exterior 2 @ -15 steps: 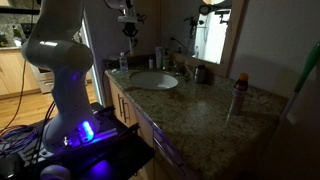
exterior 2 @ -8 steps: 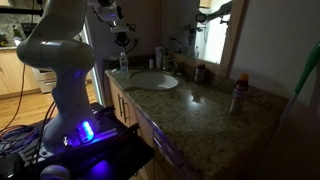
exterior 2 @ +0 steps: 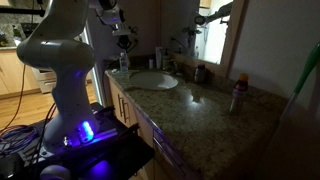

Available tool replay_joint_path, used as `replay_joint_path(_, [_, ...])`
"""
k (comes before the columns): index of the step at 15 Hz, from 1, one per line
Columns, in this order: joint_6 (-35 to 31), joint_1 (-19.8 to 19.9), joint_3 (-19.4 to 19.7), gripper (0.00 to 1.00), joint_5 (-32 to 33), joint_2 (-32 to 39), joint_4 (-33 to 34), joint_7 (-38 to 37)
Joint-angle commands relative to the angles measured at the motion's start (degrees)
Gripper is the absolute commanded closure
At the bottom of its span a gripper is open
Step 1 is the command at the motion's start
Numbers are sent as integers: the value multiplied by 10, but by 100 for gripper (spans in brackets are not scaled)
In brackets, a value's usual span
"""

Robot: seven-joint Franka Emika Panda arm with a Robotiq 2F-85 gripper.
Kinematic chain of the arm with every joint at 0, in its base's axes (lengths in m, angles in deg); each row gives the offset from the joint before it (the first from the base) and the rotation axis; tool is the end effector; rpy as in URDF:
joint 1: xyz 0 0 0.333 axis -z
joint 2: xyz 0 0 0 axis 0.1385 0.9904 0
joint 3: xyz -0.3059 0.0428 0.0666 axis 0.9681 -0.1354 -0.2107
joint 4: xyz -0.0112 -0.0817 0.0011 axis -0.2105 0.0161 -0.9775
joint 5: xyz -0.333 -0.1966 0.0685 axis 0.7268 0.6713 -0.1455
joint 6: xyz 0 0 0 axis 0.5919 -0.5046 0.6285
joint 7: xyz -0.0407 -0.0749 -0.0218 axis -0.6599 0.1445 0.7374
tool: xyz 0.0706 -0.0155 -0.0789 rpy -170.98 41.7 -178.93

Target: Move the white tube from the right side to the left side of the sink

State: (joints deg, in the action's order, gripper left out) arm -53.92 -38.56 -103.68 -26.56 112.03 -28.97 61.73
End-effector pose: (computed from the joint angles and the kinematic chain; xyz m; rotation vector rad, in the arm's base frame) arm 0.5465 0.4727 0.3783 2.7543 1.3328 0.1208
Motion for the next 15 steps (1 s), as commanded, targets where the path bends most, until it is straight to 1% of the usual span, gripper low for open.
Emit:
replay_joint_path(1, [7, 1, 8, 99, -2, 36, 42, -8])
replay_joint_path(4, [7, 3, 11, 99, -10, 58, 58, -8])
replay_joint_path(8, [13, 6, 11, 99, -19, 66, 79, -7])
replay_joint_path(9, [15, 6, 11, 72, -22, 66, 83, -9])
replay_joint_path(10, [18, 7, 10, 70, -25, 64, 86, -7])
replay_joint_path(11, [12, 9, 8, 65, -24, 57, 81, -8])
replay_joint_path(14, [17, 7, 8, 43, -22, 39, 91, -10])
replay_joint_path(15, [19, 7, 8, 38, -21, 30, 91, -11])
